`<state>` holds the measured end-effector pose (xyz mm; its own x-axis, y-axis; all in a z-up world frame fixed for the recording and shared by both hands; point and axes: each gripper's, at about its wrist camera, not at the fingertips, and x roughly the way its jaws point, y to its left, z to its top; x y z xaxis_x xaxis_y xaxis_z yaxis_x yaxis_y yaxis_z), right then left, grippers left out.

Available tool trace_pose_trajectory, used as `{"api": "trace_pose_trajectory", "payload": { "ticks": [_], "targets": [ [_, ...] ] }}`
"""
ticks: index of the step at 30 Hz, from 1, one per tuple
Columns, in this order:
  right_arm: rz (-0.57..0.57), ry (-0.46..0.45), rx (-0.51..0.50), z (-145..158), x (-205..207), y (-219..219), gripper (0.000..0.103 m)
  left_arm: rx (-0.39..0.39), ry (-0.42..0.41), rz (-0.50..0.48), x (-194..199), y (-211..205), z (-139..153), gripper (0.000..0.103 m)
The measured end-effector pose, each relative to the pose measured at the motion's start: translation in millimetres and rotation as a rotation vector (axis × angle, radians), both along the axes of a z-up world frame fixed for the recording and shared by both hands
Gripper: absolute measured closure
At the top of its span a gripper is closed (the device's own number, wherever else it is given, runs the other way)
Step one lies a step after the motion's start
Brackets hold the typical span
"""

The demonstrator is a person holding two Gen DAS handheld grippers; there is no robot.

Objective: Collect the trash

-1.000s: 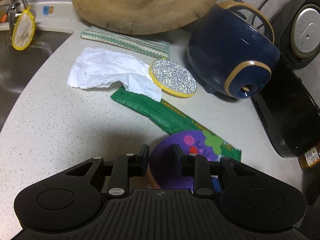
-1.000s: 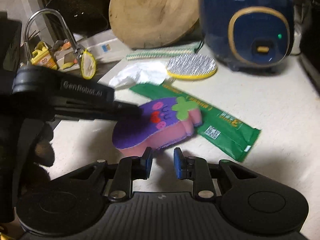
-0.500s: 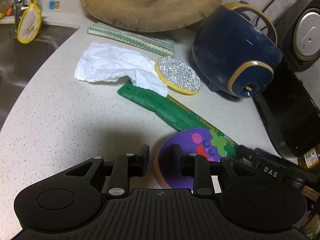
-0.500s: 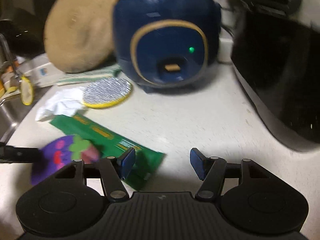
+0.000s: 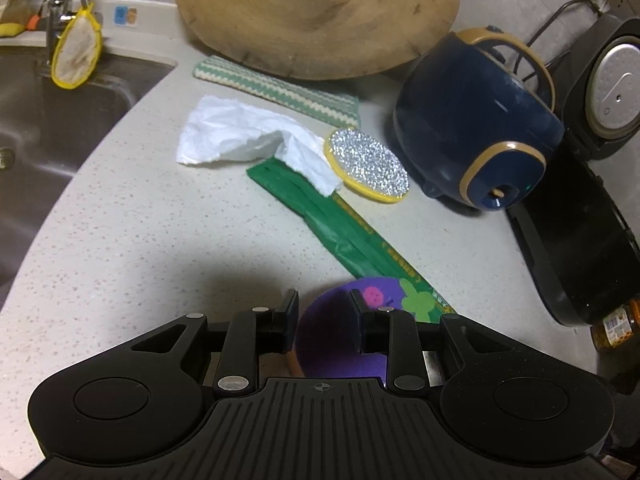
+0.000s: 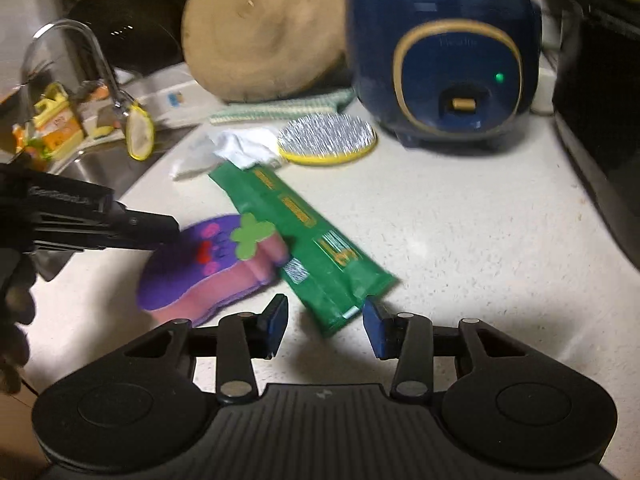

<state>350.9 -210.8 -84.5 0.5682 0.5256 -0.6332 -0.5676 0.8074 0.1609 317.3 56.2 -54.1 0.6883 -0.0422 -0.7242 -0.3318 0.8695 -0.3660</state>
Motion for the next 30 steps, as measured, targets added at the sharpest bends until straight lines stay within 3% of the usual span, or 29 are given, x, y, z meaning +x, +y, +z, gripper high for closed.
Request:
{"api": "trace_pose_trajectory", "payload": {
  "ticks": [1,3,6,9,13,16,19,23,25,27,30],
  "targets": [
    [0.007,-0.016,0.005,3,-3,0,0.060,0.010,-0.004,0.005,-3,1,1,0.073],
    [0.036,-0.040,0.022,11,-7,4,0.047,0.026,-0.010,0.019,-8,3,2,0.073],
    [0.088,-0.061,0.039,19,-13,22,0.035,0.044,-0.021,0.051,-16,10,5,0.073],
    [0.098,-0.022,0.035,17,-13,47,0.035,0.083,-0.019,0.086,-23,15,9,0.073],
    [0.030,0.032,0.025,8,-14,81,0.035,0.146,-0.012,0.135,-29,22,15,0.073],
    [0.008,0.007,0.007,6,-17,100,0.035,0.174,-0.010,0.156,-35,25,18,0.073],
    [-0.008,-0.006,0.003,3,-16,109,0.027,0.191,-0.008,0.161,-39,25,19,0.073],
    [0.028,-0.044,-0.001,3,-13,112,0.027,0.190,-0.006,0.160,-42,25,20,0.073],
    [0.055,-0.042,0.000,4,-12,106,0.032,0.190,-0.005,0.159,-41,25,20,0.073],
    [0.064,-0.042,0.010,9,-8,95,0.053,0.188,-0.005,0.158,-40,24,20,0.073],
    [0.042,-0.057,-0.010,15,5,79,0.077,0.186,-0.004,0.143,-36,21,18,0.073]
  ]
}}
